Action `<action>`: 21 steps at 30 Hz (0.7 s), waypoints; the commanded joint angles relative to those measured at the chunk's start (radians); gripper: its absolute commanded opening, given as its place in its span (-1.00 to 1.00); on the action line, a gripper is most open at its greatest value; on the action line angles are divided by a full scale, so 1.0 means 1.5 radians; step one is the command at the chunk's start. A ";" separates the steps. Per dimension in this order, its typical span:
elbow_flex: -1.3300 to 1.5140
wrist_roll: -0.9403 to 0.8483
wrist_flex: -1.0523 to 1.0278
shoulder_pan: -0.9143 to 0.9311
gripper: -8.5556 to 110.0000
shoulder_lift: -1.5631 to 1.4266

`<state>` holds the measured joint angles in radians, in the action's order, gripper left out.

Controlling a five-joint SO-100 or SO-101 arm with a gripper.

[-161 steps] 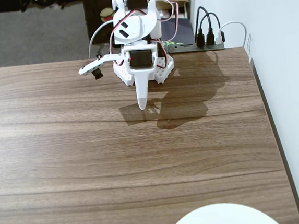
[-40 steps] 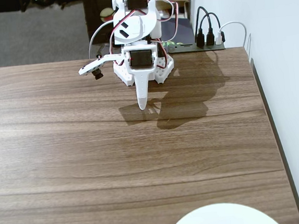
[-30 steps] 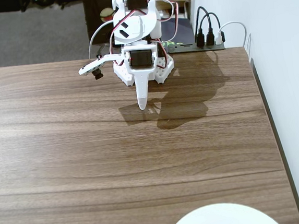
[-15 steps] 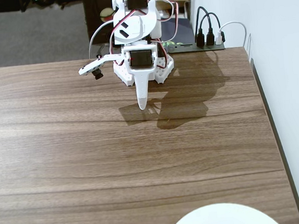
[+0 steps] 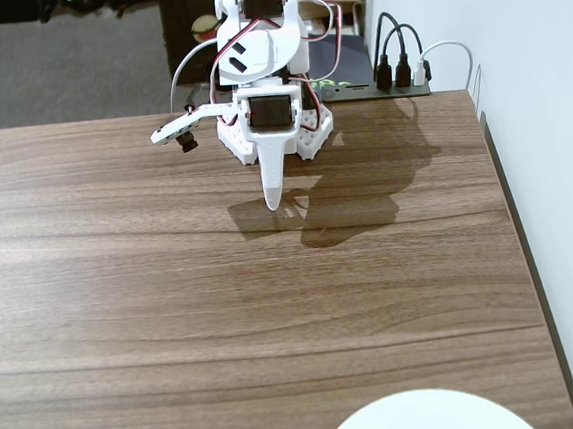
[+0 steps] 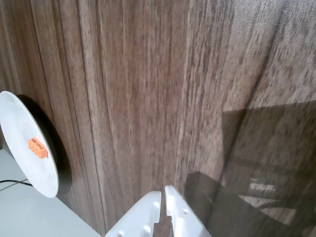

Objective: Grasp a lego block and put it on the plate.

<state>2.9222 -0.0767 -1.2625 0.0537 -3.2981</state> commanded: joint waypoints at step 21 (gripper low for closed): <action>0.000 0.000 -0.003 -0.004 -0.85 0.005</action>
